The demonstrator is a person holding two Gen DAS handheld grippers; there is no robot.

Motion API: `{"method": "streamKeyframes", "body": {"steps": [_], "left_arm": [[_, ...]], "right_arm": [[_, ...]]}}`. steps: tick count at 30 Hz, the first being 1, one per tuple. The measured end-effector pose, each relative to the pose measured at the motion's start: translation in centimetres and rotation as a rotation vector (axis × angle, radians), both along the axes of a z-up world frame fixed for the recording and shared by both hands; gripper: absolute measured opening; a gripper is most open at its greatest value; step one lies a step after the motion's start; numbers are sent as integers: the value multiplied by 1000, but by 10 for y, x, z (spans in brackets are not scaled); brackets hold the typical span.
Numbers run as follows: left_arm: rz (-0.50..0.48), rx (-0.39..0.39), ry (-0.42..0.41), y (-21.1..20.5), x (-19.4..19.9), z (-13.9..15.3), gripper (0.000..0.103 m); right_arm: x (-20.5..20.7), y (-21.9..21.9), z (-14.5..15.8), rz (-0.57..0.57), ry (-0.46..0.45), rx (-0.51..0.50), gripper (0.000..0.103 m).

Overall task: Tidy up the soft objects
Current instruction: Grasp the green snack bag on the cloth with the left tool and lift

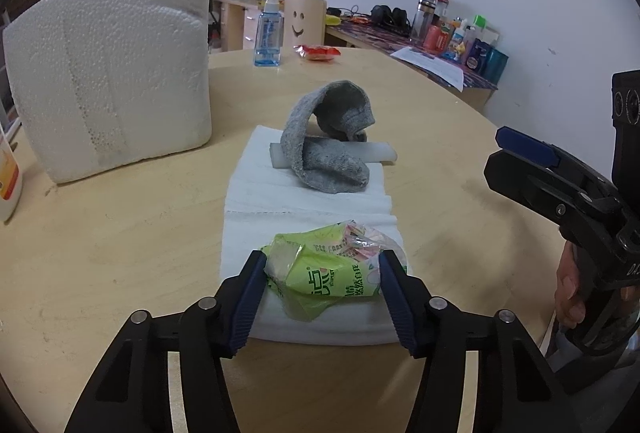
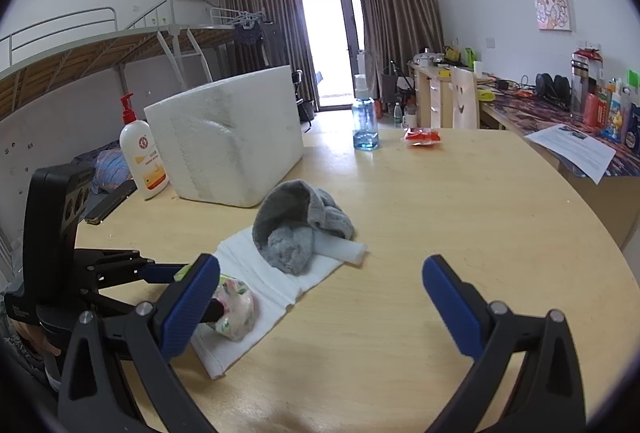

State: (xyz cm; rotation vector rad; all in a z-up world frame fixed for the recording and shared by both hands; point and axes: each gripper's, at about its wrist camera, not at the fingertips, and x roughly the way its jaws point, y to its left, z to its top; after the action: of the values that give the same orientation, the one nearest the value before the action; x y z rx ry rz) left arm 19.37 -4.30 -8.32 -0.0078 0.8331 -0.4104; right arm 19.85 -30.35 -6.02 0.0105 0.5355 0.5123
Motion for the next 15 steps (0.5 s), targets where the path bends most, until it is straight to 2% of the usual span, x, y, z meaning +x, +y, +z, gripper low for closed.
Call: {"method": "streamKeyframes", "body": {"steps": [15], "left_arm": [[21, -52, -68, 25, -12, 19, 56]], "right_arm": [[7, 17, 8, 4, -4, -28, 102]]}}
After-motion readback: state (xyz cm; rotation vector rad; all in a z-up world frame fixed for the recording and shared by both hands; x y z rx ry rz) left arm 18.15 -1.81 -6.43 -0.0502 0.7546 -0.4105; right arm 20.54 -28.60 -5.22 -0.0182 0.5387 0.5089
